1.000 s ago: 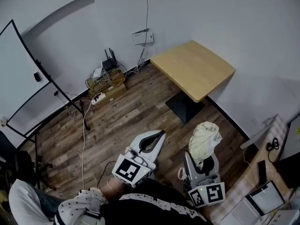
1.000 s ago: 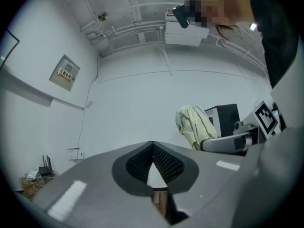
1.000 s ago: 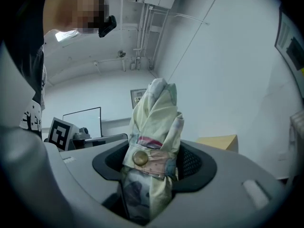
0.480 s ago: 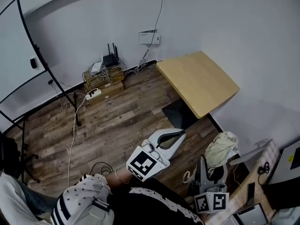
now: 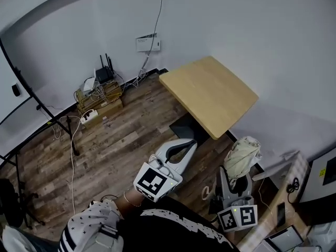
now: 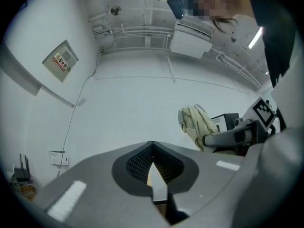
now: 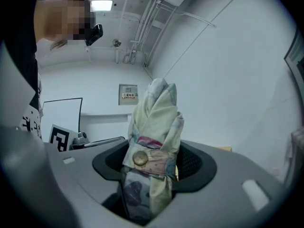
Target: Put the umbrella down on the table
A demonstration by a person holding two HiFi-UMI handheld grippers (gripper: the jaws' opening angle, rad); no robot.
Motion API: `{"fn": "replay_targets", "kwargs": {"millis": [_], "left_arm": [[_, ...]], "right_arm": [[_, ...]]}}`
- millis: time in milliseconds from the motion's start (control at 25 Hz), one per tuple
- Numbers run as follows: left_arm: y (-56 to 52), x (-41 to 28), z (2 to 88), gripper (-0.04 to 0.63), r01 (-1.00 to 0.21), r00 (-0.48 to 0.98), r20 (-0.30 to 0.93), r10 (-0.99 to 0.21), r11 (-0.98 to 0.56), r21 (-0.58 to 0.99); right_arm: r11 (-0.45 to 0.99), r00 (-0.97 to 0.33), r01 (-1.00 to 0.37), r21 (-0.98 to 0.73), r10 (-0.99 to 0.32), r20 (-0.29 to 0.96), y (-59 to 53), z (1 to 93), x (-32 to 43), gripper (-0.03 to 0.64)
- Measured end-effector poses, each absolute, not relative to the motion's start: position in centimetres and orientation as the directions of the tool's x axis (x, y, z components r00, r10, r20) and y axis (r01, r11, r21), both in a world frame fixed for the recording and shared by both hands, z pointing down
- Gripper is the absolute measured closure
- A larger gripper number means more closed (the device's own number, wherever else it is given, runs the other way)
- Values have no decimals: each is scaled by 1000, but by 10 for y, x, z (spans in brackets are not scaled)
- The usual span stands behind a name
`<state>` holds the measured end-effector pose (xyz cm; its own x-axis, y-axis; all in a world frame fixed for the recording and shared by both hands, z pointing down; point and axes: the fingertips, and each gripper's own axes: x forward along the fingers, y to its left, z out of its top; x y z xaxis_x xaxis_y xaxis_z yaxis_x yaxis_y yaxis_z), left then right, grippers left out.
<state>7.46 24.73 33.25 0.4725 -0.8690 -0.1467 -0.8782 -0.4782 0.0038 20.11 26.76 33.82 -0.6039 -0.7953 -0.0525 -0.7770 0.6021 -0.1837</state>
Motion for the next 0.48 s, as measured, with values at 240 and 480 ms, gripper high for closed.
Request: {"fn": "replay_targets", "kwargs": {"millis": [240,480], "left_arm": [[217,30,331,595,-889,452,-161,-877,-457,-9],[191,-18,337,595,-889,450,-142,-882,-457,22]], "right_arm": [[592,-594,-782,-193,-803,-57,231,337,169,330],[574,-578,-793,-203,-815,-48,201,338,125,330]]}}
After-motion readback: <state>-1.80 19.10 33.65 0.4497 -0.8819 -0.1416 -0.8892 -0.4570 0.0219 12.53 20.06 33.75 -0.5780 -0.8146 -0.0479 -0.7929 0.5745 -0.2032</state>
